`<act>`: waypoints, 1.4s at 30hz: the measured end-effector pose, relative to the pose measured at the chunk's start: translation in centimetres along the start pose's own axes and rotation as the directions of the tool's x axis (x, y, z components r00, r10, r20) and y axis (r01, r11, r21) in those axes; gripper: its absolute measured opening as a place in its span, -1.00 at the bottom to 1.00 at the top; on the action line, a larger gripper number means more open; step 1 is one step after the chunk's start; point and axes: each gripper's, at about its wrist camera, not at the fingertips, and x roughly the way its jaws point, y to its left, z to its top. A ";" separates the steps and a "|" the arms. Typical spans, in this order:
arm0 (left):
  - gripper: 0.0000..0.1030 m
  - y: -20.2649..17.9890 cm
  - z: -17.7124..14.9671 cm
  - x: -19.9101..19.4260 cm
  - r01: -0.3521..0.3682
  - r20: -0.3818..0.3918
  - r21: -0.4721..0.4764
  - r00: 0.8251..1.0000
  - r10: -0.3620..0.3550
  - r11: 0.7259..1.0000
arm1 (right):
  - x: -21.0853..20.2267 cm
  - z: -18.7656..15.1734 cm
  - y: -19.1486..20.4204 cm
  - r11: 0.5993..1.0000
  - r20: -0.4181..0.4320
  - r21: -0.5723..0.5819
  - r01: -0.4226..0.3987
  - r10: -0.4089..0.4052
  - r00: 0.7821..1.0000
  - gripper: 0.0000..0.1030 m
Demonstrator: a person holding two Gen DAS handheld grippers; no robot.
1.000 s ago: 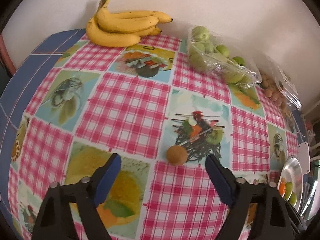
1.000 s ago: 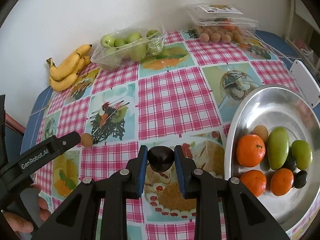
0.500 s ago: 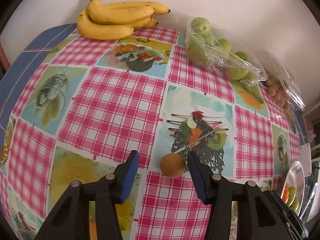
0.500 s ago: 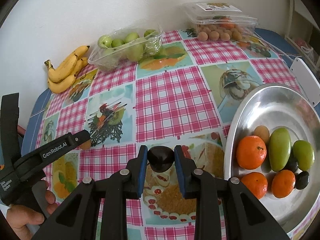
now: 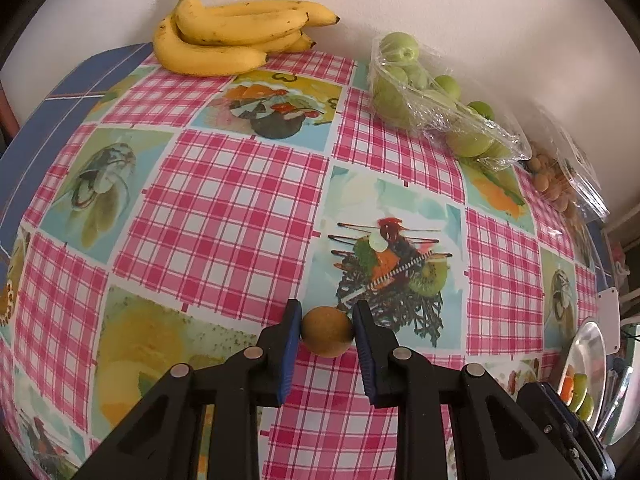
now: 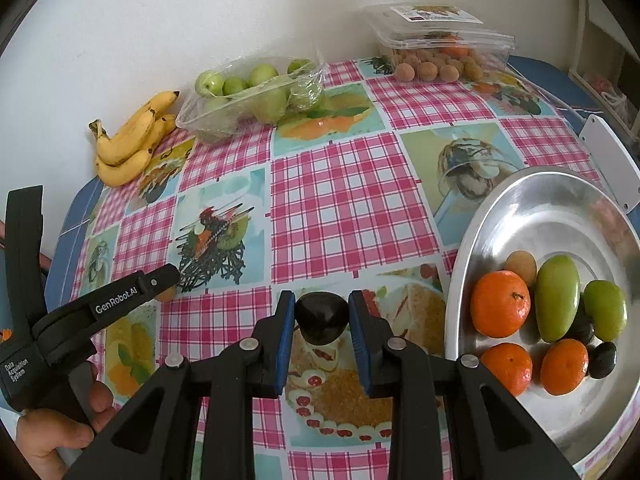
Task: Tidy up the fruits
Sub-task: 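Carry the kiwi in the left tool and the plum in the right tool over the bowl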
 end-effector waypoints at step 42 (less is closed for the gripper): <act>-0.45 -8.8 -4.8 -7.5 0.050 0.021 0.183 0.998 -0.055 0.982 | -6.8 0.4 -8.9 0.987 0.040 0.148 0.064 -0.071 0.997 -0.45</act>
